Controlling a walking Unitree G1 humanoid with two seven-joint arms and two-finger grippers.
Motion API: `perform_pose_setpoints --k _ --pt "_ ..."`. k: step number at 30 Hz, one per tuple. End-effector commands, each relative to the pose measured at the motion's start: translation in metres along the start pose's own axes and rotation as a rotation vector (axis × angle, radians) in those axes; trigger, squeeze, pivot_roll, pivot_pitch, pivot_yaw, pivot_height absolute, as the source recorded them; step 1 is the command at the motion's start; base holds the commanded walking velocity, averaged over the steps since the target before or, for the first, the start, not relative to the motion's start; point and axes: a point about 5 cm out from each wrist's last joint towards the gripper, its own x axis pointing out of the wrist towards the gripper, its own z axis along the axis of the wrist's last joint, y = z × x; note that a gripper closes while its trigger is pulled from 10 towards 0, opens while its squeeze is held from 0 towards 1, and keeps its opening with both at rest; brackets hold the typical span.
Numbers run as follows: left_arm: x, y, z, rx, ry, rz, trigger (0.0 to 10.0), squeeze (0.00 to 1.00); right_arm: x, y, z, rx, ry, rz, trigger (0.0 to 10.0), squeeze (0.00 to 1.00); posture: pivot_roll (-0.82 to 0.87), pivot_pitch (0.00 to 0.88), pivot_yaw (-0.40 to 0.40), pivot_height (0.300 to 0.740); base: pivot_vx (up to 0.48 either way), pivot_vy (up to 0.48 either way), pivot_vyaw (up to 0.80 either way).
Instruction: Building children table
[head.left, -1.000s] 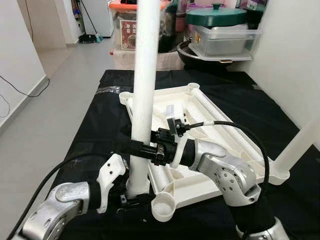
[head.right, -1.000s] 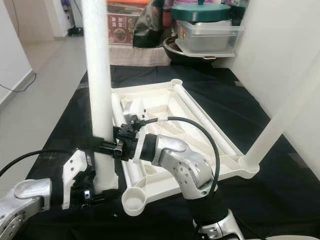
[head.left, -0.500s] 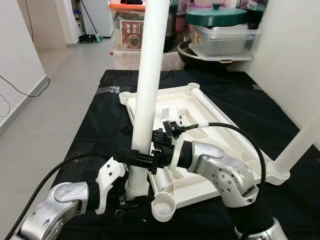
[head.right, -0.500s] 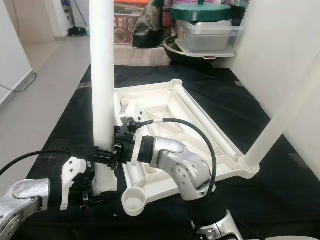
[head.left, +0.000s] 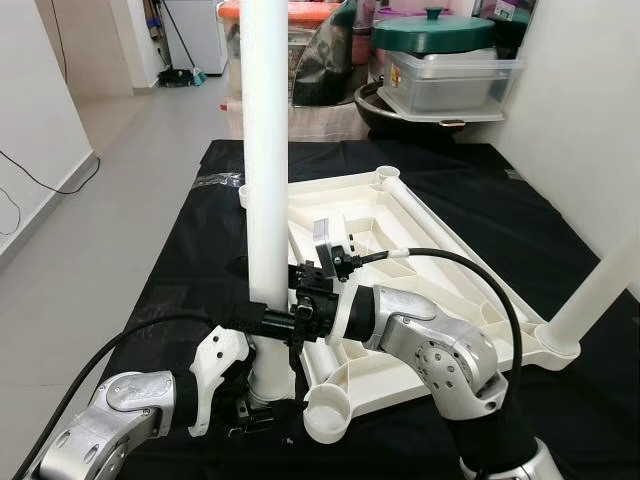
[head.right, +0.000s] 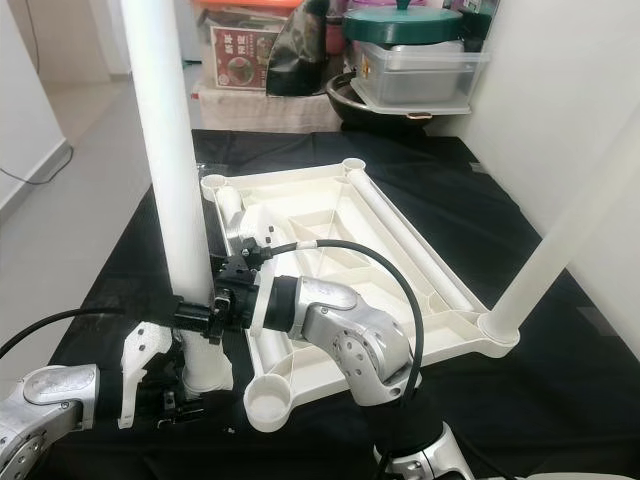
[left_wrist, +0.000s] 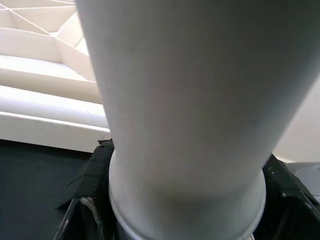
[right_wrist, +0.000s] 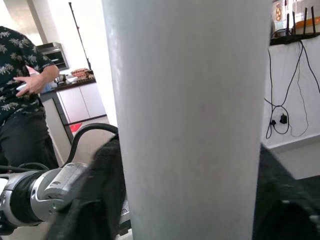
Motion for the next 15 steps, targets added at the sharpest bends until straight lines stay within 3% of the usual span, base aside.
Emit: perform_pose_setpoints --k 1,15 --pt "0.0012 -0.0049 -0.0028 0.014 0.031 -0.042 10.0 0.00 0.0030 0.0044 -0.0011 0.007 -0.010 0.023 0.0 0.00 0.10 0.000 -0.024 0.740 0.000 0.000 0.00" --pt "-0.0037 -0.0040 -0.0061 0.036 0.064 -0.045 10.0 0.00 -0.0043 0.0041 -0.0081 -0.007 0.027 0.015 0.0 0.00 0.10 0.000 -0.020 0.740 0.000 0.000 0.00"
